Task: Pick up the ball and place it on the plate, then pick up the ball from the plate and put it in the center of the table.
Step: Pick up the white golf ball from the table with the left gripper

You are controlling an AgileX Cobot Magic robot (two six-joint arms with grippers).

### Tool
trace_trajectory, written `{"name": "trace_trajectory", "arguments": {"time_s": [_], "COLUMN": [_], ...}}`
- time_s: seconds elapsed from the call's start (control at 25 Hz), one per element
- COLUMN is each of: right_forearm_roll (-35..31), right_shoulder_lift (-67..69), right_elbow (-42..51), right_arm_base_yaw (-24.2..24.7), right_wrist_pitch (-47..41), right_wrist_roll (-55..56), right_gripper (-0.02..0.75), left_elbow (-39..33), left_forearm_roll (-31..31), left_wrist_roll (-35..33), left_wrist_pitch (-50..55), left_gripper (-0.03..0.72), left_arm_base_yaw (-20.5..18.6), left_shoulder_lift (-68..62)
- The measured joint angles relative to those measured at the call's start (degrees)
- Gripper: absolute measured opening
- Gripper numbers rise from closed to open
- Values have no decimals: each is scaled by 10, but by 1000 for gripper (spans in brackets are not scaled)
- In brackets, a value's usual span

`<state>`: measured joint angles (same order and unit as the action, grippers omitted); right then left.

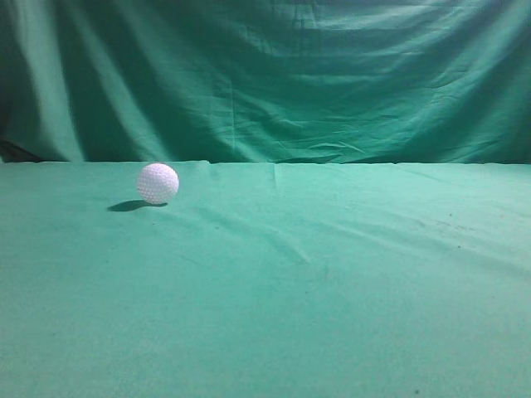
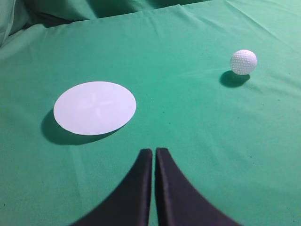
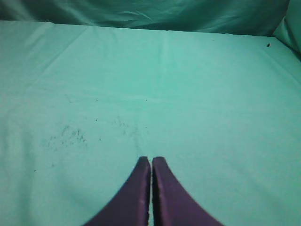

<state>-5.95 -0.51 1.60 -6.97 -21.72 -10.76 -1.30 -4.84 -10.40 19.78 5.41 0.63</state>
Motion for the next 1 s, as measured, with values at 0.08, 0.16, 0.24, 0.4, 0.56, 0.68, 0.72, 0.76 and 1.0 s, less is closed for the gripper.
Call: {"name": "trace_trajectory", "arguments": {"time_s": [0.08, 0.16, 0.24, 0.4, 0.56, 0.68, 0.72, 0.76, 1.0], "right_forearm_roll": [0, 0, 0, 0, 0, 0, 0, 0, 0], "right_shoulder_lift": [0, 0, 0, 0, 0, 0, 0, 0, 0], "right_elbow": [0, 0, 0, 0, 0, 0, 0, 0, 0], "right_arm_base_yaw": [0, 0, 0, 0, 0, 0, 0, 0, 0], "right_wrist_pitch": [0, 0, 0, -1, -1, -1, -1, -1, -1], "right_wrist_roll": [0, 0, 0, 0, 0, 0, 0, 0, 0], "right_gripper": [0, 0, 0, 0, 0, 0, 0, 0, 0], "left_elbow": [0, 0, 0, 0, 0, 0, 0, 0, 0], "left_forearm_roll": [0, 0, 0, 0, 0, 0, 0, 0, -34], "left_wrist_roll": [0, 0, 0, 0, 0, 0, 0, 0, 0], "left_wrist_pitch": [0, 0, 0, 0, 0, 0, 0, 0, -31], "left_gripper": [0, 0, 0, 0, 0, 0, 0, 0, 0], "left_arm_base_yaw": [0, 0, 0, 0, 0, 0, 0, 0, 0], "left_shoulder_lift": [0, 0, 0, 0, 0, 0, 0, 0, 0]}}
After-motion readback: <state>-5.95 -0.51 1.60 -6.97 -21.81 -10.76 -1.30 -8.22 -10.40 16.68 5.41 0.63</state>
